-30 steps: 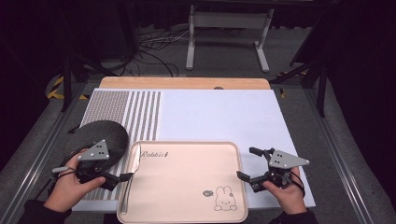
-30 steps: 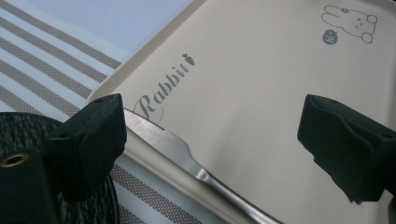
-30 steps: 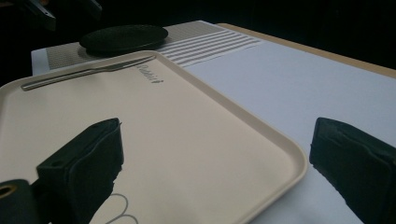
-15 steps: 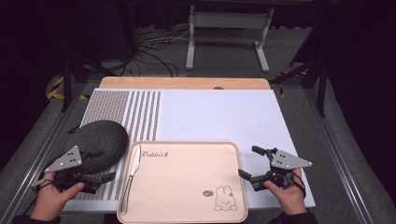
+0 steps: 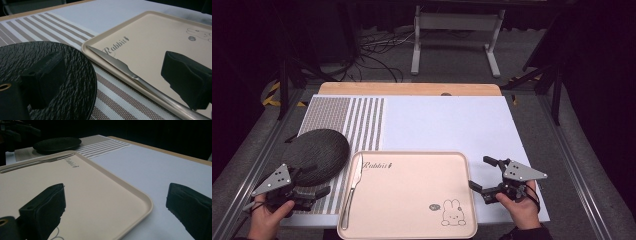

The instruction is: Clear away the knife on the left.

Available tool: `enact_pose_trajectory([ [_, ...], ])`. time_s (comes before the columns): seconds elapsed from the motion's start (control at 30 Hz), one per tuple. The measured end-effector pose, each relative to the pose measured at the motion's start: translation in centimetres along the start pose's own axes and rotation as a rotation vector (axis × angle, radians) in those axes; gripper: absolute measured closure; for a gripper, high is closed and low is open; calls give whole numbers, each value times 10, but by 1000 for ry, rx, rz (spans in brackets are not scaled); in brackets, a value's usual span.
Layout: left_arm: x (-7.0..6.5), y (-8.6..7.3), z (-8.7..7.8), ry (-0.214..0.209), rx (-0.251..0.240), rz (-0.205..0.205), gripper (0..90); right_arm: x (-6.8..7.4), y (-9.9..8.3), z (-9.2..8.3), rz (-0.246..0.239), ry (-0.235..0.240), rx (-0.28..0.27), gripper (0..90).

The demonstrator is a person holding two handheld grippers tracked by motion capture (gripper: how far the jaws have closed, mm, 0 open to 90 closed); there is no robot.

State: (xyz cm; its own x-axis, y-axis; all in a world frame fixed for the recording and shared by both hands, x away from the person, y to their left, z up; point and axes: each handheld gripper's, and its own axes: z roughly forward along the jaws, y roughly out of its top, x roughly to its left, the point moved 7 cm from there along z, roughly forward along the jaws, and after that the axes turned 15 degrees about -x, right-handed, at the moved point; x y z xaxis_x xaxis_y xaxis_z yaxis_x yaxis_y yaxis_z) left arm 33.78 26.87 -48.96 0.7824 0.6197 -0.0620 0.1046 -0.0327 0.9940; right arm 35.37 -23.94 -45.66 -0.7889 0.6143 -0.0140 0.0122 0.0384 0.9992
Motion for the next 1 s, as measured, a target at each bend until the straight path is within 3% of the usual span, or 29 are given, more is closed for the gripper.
enact_pose_trajectory([
  [0.13,-2,-10,-1,-9,5,8,61,-2,-1,-2,4,-7,-1,34],
  [0.43,-4,-16,1,-9,21,38,62,-6,-14,-7,29,-30,21,35],
  [0.6,-2,-15,-1,-2,1,3,59,-7,-17,-7,37,-34,24,35],
  [1.0,0,-15,0,4,1,-6,50,-6,-17,-6,39,-30,23,35],
])
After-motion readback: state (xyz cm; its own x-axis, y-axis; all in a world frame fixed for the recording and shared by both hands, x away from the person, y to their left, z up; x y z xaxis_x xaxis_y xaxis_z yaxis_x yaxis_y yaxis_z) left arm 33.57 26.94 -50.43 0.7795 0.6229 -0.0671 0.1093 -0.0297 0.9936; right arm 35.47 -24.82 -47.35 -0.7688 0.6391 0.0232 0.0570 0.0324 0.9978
